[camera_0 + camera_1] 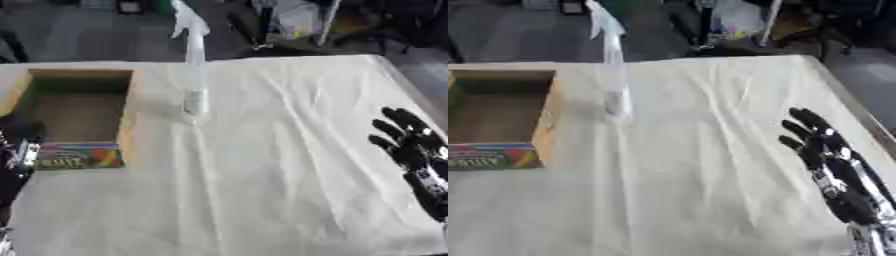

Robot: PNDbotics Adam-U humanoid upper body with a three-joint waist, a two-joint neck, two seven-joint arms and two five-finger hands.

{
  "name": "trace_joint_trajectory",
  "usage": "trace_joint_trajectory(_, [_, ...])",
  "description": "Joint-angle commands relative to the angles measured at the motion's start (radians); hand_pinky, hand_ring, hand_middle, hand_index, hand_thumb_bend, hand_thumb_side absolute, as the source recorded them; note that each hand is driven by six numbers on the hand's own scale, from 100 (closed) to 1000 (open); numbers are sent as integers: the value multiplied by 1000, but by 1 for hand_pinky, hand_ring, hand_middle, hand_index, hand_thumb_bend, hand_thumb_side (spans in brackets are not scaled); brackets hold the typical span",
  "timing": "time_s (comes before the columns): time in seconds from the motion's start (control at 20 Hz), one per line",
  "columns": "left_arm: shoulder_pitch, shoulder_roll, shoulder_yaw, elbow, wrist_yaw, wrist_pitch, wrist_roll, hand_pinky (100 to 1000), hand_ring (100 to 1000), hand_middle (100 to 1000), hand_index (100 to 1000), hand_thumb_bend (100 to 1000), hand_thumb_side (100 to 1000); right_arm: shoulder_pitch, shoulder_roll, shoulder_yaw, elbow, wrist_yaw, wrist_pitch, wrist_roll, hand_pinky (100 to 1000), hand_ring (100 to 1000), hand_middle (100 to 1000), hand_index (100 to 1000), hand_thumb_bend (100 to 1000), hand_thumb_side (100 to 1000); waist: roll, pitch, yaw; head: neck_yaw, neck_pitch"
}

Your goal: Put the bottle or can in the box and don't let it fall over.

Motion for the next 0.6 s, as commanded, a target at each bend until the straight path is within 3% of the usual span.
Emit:
trace_joint_trajectory(0.05, [-13, 4, 2, -20, 0, -1, 3, 756, 758, 616, 801, 550, 570, -25, -75, 14, -2, -32, -16, 2, 940, 1000, 1000, 1000, 100, 470, 0, -9, 6, -9, -13])
trace_joint_trajectory(0.6, [-22, 1, -7, -29, 7, -5, -4, 755, 757, 616, 800, 550, 570, -241, -342, 113, 168, -137, -95, -7, 933, 1000, 1000, 1000, 100, 470, 4, -18, 41, -45, -20])
